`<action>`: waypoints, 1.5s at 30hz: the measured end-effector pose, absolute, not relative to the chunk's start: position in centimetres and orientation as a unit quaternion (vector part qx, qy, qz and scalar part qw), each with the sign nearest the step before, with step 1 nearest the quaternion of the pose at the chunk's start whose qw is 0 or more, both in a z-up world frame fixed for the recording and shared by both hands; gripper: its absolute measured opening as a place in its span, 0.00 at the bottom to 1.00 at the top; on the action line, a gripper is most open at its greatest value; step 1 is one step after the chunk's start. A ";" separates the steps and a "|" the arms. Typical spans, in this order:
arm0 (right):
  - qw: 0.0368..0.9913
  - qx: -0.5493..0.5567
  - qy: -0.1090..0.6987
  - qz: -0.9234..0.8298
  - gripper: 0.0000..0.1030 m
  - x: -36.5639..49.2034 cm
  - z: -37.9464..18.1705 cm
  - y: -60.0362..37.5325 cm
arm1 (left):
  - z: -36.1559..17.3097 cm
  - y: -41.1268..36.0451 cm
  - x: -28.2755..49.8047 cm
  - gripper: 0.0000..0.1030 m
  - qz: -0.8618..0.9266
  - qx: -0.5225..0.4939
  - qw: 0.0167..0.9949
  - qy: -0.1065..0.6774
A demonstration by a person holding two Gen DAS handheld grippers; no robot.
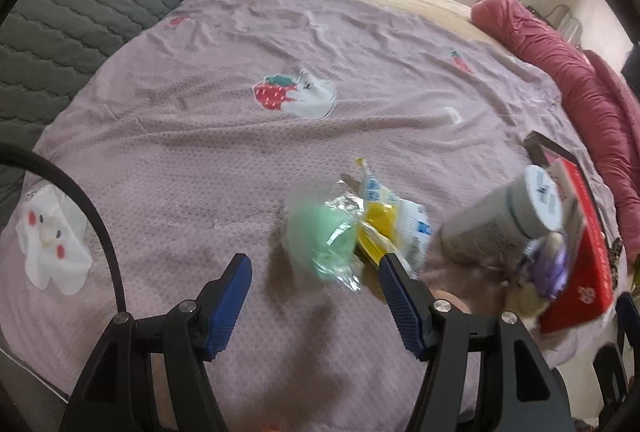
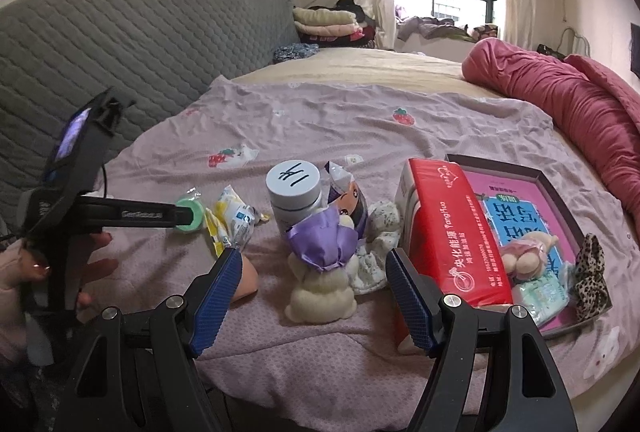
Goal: Organize soft objects
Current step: 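Grasp the green ball in clear bag with left gripper while right grasps purple-bow teddy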
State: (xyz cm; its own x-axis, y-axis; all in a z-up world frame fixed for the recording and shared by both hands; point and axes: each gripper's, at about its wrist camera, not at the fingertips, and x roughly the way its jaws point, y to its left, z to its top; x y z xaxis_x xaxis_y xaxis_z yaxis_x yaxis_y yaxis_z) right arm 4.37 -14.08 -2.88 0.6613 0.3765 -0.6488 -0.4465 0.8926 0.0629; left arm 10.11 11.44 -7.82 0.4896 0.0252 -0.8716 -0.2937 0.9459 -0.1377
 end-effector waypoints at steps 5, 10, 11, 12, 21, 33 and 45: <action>0.909 -0.065 0.347 0.219 0.73 5.4 -3.9 -13.4 | -8.9 12.4 11.0 0.64 0.097 -0.150 0.848 0.499; 0.904 -0.086 0.363 0.206 0.73 6.8 -5.5 -12.5 | -9.5 13.1 11.0 0.64 0.086 -0.164 0.850 0.493; 0.904 -0.089 0.366 0.204 0.73 7.0 -5.9 -12.2 | -9.6 13.2 11.0 0.64 0.084 -0.167 0.850 0.493; 0.903 -0.091 0.367 0.204 0.73 7.1 -6.1 -12.0 | -9.6 13.3 11.0 0.64 0.084 -0.167 0.851 0.491; 0.893 -0.127 0.384 0.197 0.73 8.7 -8.7 -10.0 | -10.1 13.7 10.9 0.64 0.075 -0.171 0.853 0.487; 0.891 -0.159 0.377 0.195 0.52 9.7 -10.4 -8.6 | -10.7 14.1 10.9 0.58 0.070 -0.178 0.850 0.490; 0.894 -0.104 0.373 0.224 0.46 8.6 -8.5 -11.0 | -10.6 14.2 10.5 0.49 0.069 -0.181 0.854 0.482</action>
State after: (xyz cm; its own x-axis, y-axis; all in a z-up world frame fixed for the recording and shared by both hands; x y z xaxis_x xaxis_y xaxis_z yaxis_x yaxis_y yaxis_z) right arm 8.62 -11.00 -8.51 0.6215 0.3241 -0.7132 -0.4789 0.8777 -0.0186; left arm 10.52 14.21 -10.56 0.5256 -0.0558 -0.8489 -0.2932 0.9248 -0.2423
